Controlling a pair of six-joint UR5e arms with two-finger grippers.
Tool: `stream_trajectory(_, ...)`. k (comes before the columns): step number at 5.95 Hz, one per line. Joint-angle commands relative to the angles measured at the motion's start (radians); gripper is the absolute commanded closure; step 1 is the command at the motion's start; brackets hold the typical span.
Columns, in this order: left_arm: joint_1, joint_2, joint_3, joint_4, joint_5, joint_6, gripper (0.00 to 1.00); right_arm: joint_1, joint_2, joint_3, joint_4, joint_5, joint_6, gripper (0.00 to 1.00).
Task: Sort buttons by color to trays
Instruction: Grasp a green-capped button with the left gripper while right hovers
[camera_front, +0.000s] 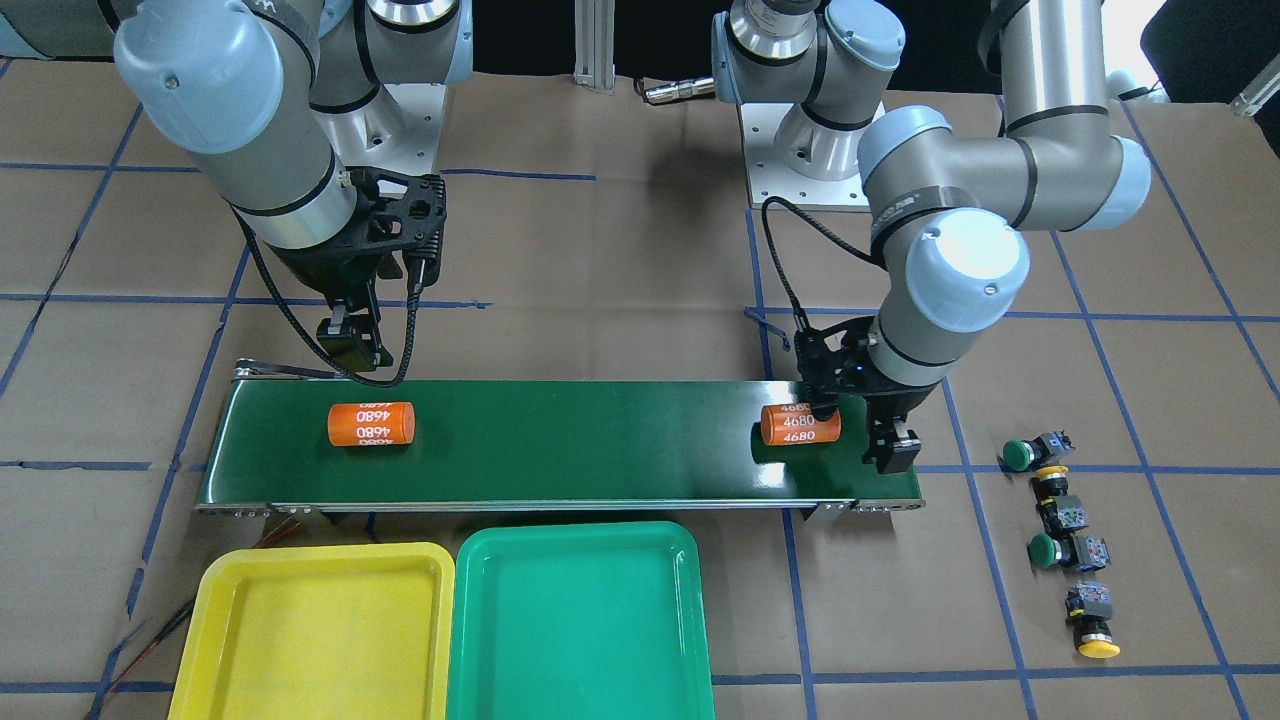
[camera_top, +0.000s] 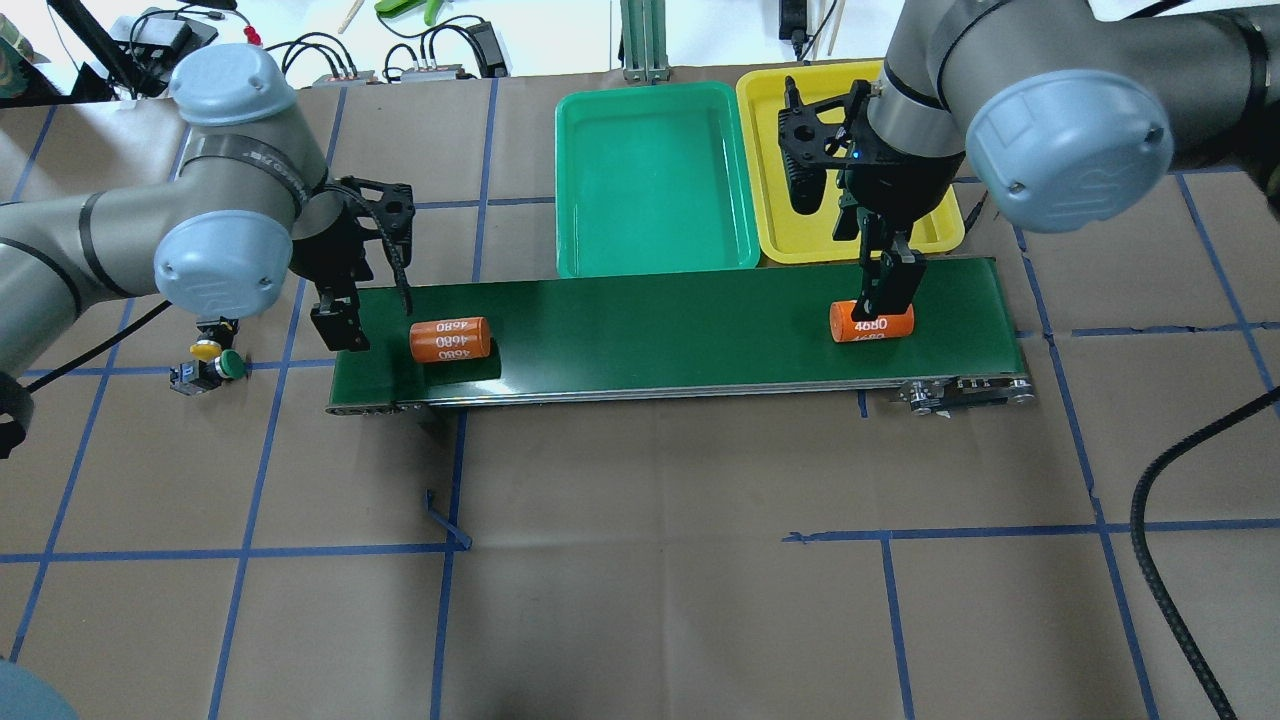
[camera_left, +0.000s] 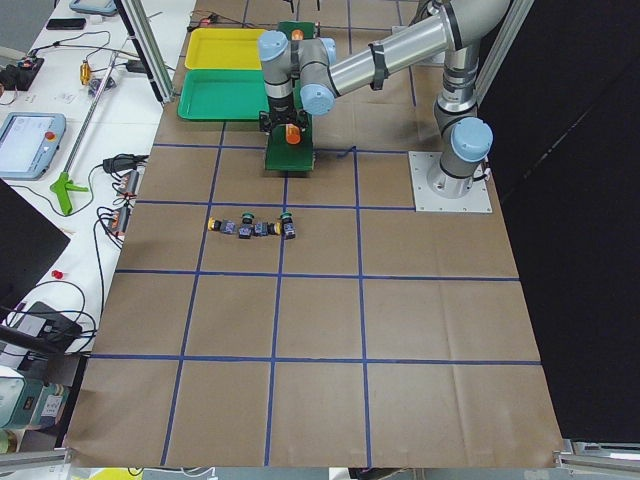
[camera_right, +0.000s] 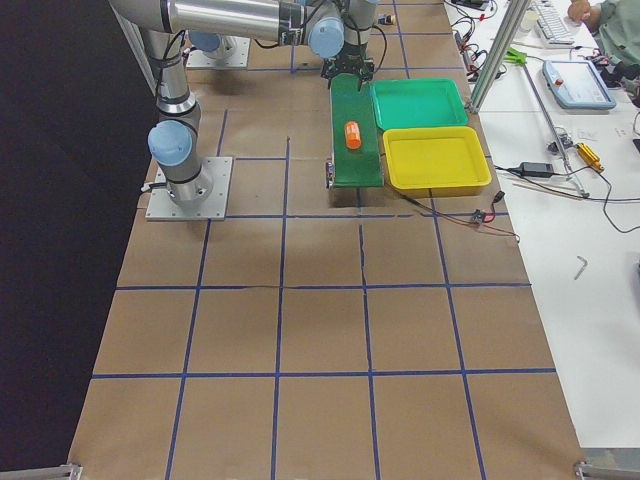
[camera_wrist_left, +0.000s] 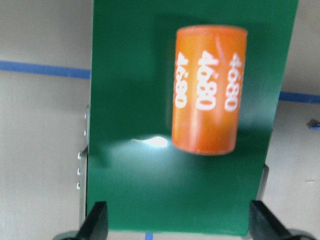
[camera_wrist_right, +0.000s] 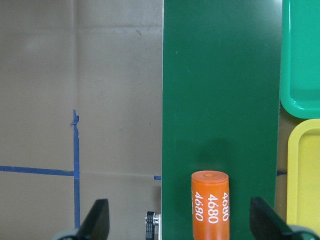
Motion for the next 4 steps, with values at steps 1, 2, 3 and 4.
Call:
stream_trajectory(1,0.164,0.023,-0.010,-0.008,0.002,0.094,0.02,0.000,0.001,0.000,0.000,-0.002,0.002,0.00)
stream_trajectory(2,0.243,0.020,-0.020,-0.002,0.001,0.141,0.02,0.000,0.000,0.000,0.000,-0.002,0.003,0.00)
stream_trajectory(3,0.325,-0.005,-0.024,0.010,-0.002,0.176,0.02,0.000,0.000,0.000,0.002,-0.002,0.002,0.00)
stream_trajectory(4,0.356,-0.014,-0.027,0.027,-0.004,0.177,0.02,0.000,0.001,0.000,0.002,-0.003,0.002,0.00)
